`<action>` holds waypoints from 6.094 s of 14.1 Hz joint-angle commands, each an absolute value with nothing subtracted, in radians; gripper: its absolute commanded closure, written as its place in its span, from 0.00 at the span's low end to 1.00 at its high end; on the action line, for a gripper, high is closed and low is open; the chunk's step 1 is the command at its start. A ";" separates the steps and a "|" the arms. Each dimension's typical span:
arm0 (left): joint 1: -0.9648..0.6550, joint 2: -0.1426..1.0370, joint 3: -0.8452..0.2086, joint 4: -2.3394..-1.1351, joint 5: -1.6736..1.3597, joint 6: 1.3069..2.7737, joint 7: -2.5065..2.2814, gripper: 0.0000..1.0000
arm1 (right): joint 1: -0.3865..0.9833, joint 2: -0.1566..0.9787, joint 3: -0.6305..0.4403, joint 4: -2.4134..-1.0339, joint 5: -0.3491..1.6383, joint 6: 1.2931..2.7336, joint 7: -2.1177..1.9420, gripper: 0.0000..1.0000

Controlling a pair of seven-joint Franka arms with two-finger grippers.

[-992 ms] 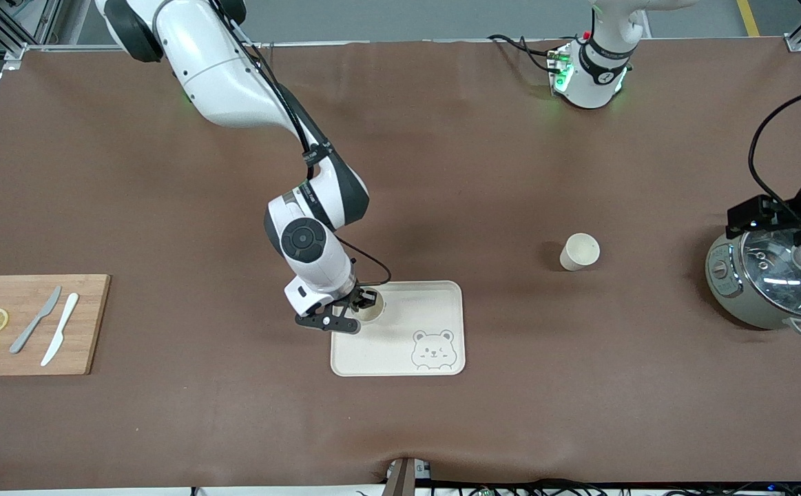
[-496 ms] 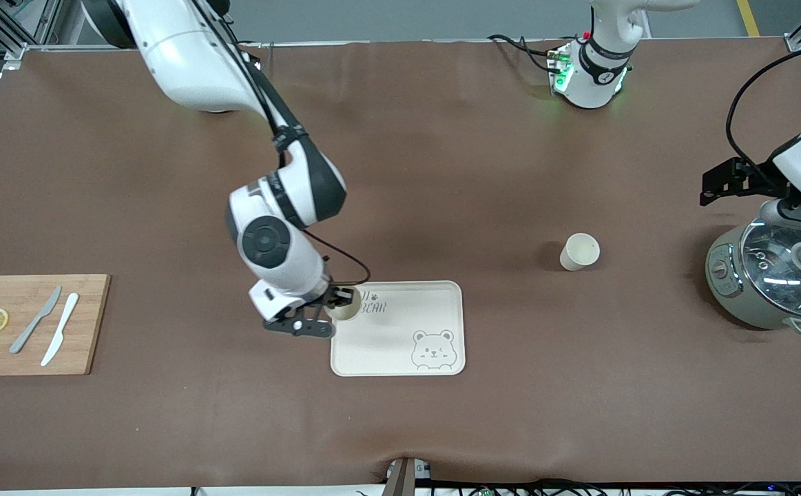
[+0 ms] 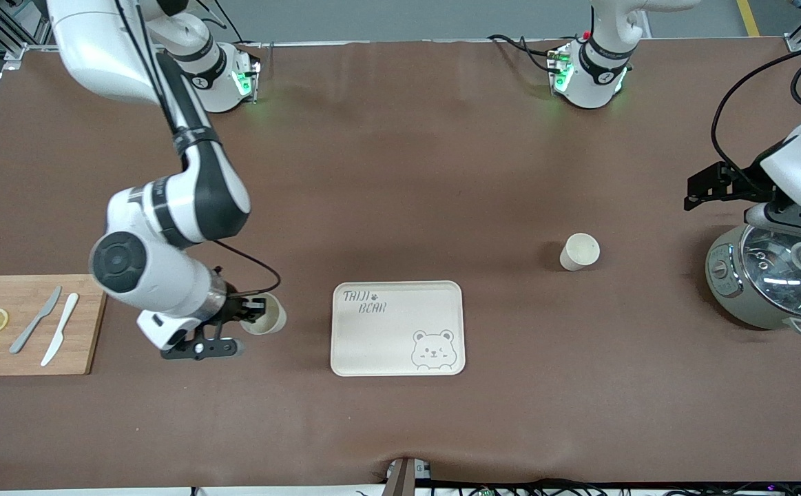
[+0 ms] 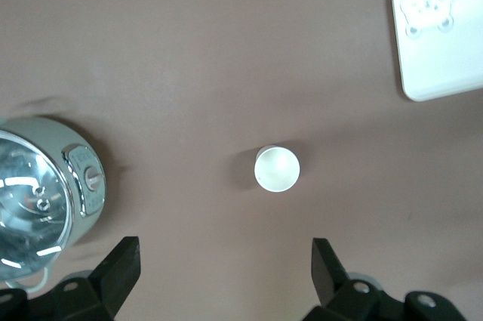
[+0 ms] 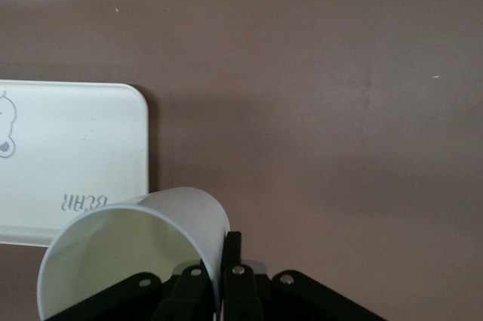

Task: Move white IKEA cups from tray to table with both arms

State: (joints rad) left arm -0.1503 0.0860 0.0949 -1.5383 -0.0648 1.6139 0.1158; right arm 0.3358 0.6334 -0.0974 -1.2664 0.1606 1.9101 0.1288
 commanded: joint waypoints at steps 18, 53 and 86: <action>-0.250 0.067 0.163 -1.520 0.009 1.617 0.081 0.00 | 0.071 0.698 -0.084 -1.379 0.186 2.069 -0.474 1.00; -0.268 0.095 0.120 -1.532 -0.002 1.652 0.170 0.00 | 0.054 0.824 -0.084 -1.397 0.221 2.260 -0.505 0.00; -0.261 0.071 0.089 -1.529 0.008 1.646 0.169 0.00 | 0.015 -0.142 -0.091 -1.656 0.016 1.471 -0.031 0.00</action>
